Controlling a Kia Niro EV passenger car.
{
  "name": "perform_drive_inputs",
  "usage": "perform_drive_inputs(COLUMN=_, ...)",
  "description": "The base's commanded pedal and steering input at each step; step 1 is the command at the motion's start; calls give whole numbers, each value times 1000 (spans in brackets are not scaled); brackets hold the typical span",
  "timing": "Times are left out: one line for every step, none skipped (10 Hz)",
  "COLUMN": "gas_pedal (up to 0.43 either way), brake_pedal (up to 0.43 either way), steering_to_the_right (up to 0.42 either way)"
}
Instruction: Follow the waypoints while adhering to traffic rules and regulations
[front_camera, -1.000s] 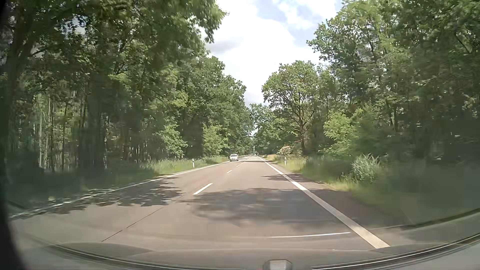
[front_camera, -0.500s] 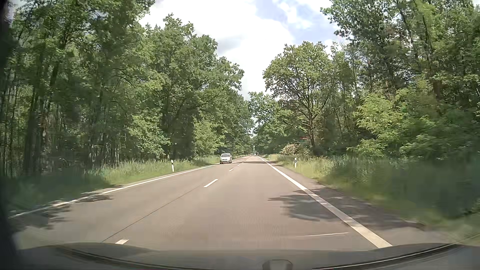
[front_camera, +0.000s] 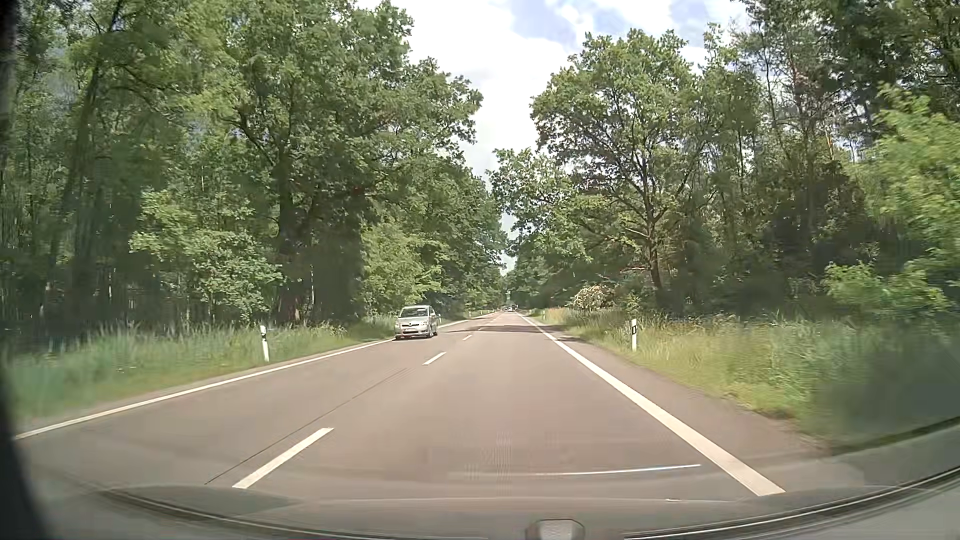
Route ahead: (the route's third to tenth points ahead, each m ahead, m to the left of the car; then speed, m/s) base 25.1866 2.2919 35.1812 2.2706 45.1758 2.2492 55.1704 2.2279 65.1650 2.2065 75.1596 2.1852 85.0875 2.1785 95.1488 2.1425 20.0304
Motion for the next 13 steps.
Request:
perform_drive_inputs(gas_pedal=130, brake_pedal=37, steering_to_the_right=-2)
perform_drive_inputs(gas_pedal=130, brake_pedal=37, steering_to_the_right=-1)
perform_drive_inputs(gas_pedal=130, brake_pedal=30, steering_to_the_right=-2)
perform_drive_inputs(gas_pedal=130, brake_pedal=30, steering_to_the_right=-1)
perform_drive_inputs(gas_pedal=130, brake_pedal=37, steering_to_the_right=-1)
perform_drive_inputs(gas_pedal=130, brake_pedal=37, steering_to_the_right=-1)
perform_drive_inputs(gas_pedal=130, brake_pedal=37, steering_to_the_right=-1)
perform_drive_inputs(gas_pedal=130, brake_pedal=37, steering_to_the_right=-1)
perform_drive_inputs(gas_pedal=130, brake_pedal=37, steering_to_the_right=-1)
perform_drive_inputs(gas_pedal=130, brake_pedal=37, steering_to_the_right=-1)
perform_drive_inputs(gas_pedal=130, brake_pedal=37, steering_to_the_right=-2)
perform_drive_inputs(gas_pedal=130, brake_pedal=37, steering_to_the_right=-1)
perform_drive_inputs(gas_pedal=130, brake_pedal=37, steering_to_the_right=-1)
